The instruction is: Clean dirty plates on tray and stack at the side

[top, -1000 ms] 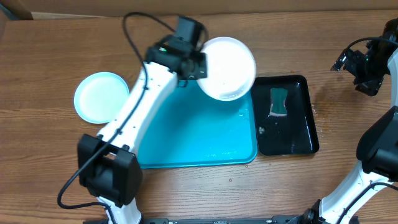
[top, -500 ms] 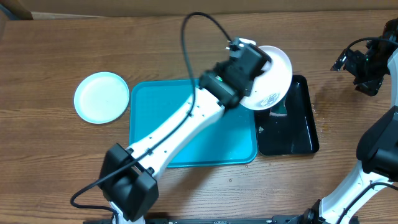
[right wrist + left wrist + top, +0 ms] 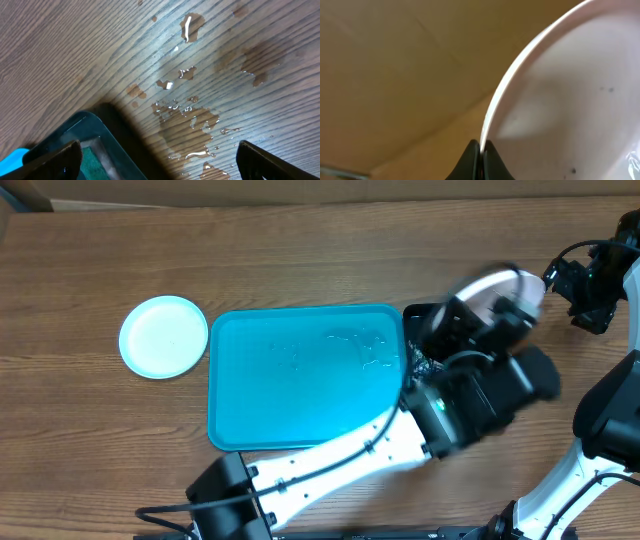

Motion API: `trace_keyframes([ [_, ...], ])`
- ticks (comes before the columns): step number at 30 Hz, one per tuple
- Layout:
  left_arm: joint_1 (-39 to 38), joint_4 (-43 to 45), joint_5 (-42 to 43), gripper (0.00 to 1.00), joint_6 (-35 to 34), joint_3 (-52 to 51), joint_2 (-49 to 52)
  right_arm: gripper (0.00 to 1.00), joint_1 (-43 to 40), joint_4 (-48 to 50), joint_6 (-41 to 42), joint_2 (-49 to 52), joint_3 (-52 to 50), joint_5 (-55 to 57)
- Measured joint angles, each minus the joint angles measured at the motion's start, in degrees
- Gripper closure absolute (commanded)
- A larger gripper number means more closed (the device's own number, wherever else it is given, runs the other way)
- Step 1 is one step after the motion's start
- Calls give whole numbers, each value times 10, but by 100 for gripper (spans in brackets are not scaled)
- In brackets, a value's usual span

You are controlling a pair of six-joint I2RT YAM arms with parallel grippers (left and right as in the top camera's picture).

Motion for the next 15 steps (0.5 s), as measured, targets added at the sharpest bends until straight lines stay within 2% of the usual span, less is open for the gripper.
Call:
trace_keyframes([
  [7,-29,102,-91,96,152,0,0,0,0,0,0,0,0,0],
  [11,-36,121,-114,96,203,0,0,0,0,0,0,0,0,0],
  [15,-40,121,-124,96,223,0,0,0,0,0,0,0,0,0],
])
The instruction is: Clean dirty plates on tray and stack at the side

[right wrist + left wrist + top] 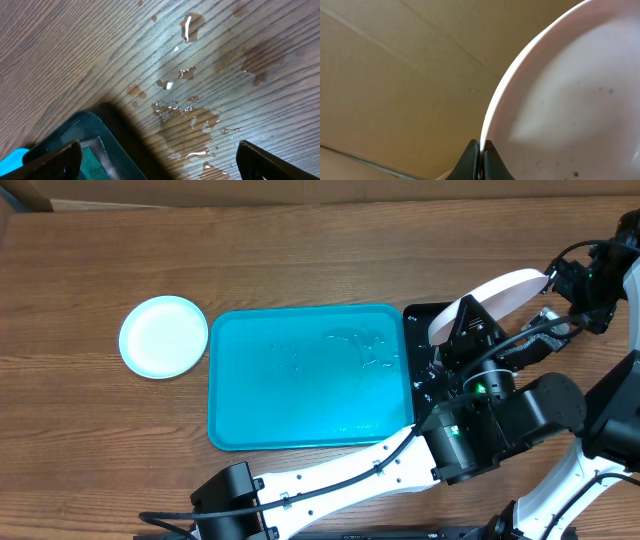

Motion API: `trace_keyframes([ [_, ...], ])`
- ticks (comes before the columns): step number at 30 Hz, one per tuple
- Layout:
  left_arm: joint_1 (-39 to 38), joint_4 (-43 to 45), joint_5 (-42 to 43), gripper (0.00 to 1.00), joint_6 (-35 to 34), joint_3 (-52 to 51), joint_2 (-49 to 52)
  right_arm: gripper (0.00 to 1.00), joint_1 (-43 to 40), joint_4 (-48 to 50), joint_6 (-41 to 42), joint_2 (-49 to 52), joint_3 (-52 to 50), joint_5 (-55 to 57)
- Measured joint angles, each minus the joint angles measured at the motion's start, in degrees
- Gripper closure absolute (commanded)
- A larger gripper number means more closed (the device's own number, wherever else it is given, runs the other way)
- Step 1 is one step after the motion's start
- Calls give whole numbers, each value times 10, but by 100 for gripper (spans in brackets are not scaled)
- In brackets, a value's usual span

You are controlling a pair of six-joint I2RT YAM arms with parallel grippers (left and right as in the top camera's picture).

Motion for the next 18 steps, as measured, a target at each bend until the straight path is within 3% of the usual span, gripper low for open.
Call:
trace_keyframes([
  [5,1,-23,-2,96,-30,0,0,0,0,0,0,0,0,0],
  [10,15,-199,62,96,-170,1,0,0,0,0,0,0,0,0],
  [14,56,-320,231,96,-320,-2,3,0,0,0,0,0,0,0],
  [18,130,-348,456,96,-412,-2,19,0,0,0,0,0,0,0],
])
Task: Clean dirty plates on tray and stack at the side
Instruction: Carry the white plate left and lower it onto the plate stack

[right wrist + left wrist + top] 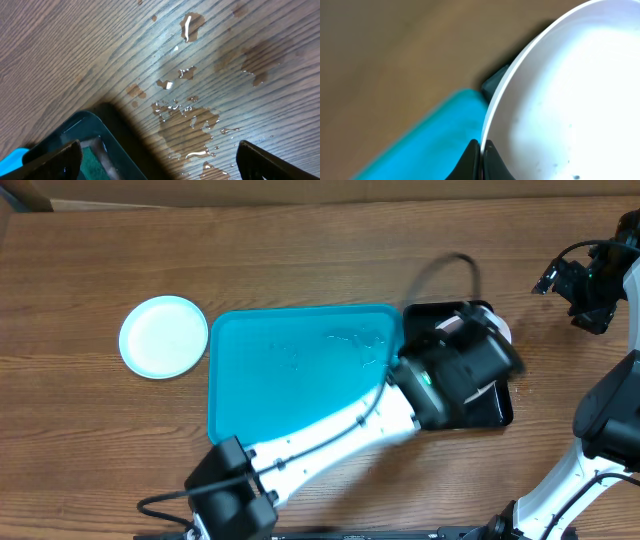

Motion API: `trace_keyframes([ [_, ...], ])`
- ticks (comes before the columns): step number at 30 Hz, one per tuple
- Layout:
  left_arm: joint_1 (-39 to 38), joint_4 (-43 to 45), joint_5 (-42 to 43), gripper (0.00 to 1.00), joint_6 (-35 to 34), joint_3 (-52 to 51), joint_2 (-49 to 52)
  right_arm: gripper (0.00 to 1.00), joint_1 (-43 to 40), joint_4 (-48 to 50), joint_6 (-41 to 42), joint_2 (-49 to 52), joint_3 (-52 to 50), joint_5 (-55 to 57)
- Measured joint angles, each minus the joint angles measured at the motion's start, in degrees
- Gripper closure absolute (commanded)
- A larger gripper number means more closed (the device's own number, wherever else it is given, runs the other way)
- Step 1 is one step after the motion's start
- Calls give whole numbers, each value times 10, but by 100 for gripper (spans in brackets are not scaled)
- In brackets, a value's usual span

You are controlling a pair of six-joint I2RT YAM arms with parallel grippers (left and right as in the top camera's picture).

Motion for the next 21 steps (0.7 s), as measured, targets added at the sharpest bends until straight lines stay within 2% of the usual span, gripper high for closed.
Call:
trace_keyframes([
  [8,231,-7,508,96,-61,0,52,0,0,0,0,0,0,0],
  [12,372,-25,701,96,-69,0,64,0,0,0,0,0,0,0],
  [16,508,-79,779,96,-71,0,68,0,0,0,0,0,0,0],
  [21,648,-165,756,96,-71,0,68,0,0,0,0,0,0,0],
])
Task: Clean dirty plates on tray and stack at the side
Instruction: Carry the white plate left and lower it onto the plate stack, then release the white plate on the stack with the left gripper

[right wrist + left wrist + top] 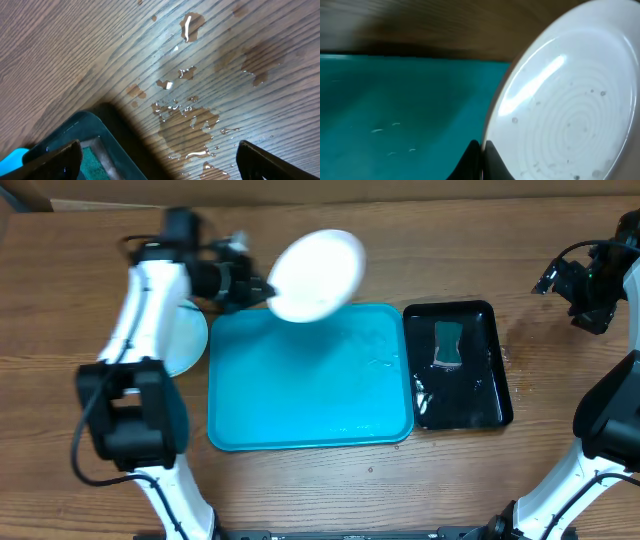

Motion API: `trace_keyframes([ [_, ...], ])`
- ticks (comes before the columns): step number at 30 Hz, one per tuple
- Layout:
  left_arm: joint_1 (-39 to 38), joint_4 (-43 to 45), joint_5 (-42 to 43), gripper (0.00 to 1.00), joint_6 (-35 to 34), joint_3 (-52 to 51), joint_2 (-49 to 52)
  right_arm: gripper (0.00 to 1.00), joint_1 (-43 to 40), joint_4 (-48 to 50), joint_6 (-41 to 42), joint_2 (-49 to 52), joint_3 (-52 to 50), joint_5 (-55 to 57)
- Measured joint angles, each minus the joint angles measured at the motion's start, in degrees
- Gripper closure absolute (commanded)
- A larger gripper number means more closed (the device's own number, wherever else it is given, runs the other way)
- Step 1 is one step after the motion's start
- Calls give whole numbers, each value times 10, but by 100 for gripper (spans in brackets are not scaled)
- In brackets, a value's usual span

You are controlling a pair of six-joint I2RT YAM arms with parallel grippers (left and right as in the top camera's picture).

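Observation:
A white plate (316,274) hangs tilted over the back edge of the blue tray (300,400), with my left gripper (258,293) shut on its rim. The left wrist view shows the plate (570,115) filling the right side, faint specks on it, and the two black fingertips (481,160) pinched on the rim. A second white plate (185,345) lies on the table left of the tray, partly under my left arm. My right gripper (578,285) stays at the far right, open, its fingertips (52,155) wide apart above wet wood.
A black basin (470,395) with a green sponge (447,343) sits right of the tray. Water puddles (190,120) lie on the wood beside the basin. The tray surface carries a few droplets.
My left gripper, still shut on the plate, has gone from over the black basin to the tray's back left edge. The basin and sponge now show fully. The right arm is unmoved.
The left gripper held the plate tilted up above the black basin, first blurred, then steady near the right arm. Then the plate was low over the basin. Now it hangs over the tray's back edge near the other plate. The right gripper stayed open throughout.

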Motion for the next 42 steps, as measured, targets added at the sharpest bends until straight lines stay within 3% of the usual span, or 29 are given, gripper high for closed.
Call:
trace_keyframes([
  [11,258,-93,-172,96,0,0,0,0,0,0,0,0,0,0],
  [17,325,-105,-278,96,-8,0,0,0,0,0,0,0,0,0],
  [37,215,-67,-472,96,-29,0,0,0,0,0,0,0,0,0],
  [38,212,-66,-480,94,-31,0,0,0,0,0,0,0,0,0],
  [39,209,-66,-486,83,-34,0,0,0,0,0,0,0,0,0],
  [42,209,-63,-494,30,-37,0,0,0,0,0,0,0,0,0],
])
